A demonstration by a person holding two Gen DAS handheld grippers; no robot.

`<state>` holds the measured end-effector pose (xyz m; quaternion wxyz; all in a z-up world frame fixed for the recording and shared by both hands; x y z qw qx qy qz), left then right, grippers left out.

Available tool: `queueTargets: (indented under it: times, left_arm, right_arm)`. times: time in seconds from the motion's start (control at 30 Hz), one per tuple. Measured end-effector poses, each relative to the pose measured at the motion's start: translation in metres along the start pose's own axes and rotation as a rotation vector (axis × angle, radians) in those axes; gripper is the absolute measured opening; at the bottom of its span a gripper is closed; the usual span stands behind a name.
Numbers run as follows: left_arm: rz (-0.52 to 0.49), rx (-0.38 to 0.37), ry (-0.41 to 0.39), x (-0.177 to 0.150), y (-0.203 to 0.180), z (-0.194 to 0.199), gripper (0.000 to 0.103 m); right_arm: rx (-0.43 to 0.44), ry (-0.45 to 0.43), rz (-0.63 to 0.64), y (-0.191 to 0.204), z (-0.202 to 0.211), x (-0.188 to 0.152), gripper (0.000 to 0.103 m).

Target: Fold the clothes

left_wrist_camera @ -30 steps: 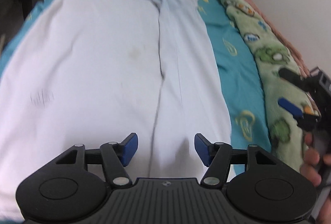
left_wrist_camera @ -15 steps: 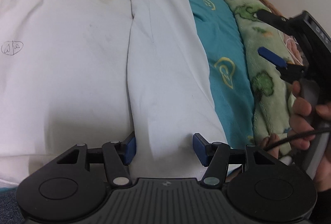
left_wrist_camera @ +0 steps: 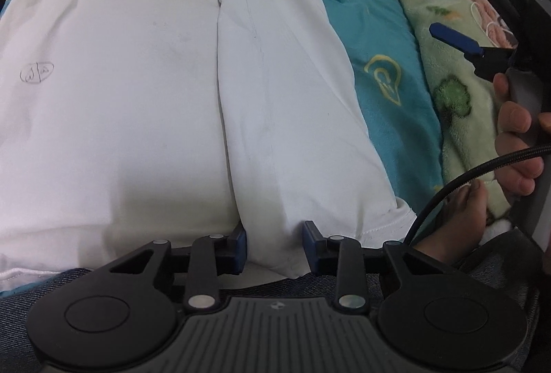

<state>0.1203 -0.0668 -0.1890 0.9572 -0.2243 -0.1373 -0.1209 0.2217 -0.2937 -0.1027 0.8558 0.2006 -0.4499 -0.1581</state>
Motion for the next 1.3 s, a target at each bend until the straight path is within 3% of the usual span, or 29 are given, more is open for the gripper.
queueTargets:
  times: [0.07,0.23,0.4,0.6,0.73,0.83,1.03,1.3]
  left_arm:
    - [-0.007,0.003,-0.018,0.002,-0.002,0.003,0.042]
    - [-0.039,0.096,-0.137,0.026,0.000,0.023,0.078]
    - [-0.080,0.182,-0.245,0.062,-0.002,0.041,0.084]
    - [-0.120,0.193,-0.368,0.108,-0.016,0.052,0.100]
    - [-0.123,0.175,-0.475,0.124,-0.024,0.042,0.103]
    - [-0.102,0.178,-0.511,0.122,-0.012,0.037,0.103]
    - [-0.156,0.265,-0.553,0.113,0.002,0.038,0.103]
    - [-0.154,0.257,-0.574,0.116,0.007,0.043,0.103]
  right_arm:
    - [0.001,-0.008,0.009,0.001,0.003,0.001,0.091]
    - [-0.003,-0.052,0.017,0.001,0.013,0.007,0.091]
    - [-0.020,-0.112,0.034,0.001,0.022,0.013,0.091]
    - [-0.040,-0.183,0.055,0.001,0.032,0.021,0.091]
    - [-0.055,-0.200,0.063,0.000,0.034,0.023,0.091]
    - [-0.062,-0.202,0.076,0.001,0.035,0.020,0.091]
    - [-0.071,-0.191,0.119,0.009,0.030,0.014,0.091]
    - [-0.109,-0.191,0.176,0.015,0.025,0.008,0.091]
Point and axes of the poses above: each gripper's, at about its wrist camera, not at the fingertips, and z roughly against the way its jaws point, y to its left, x to its top, the point moved 8 cm from there along -z, roughly the way its jaws point, and after that the axes turned 4 degrees about -y, right-handed, at the moved point
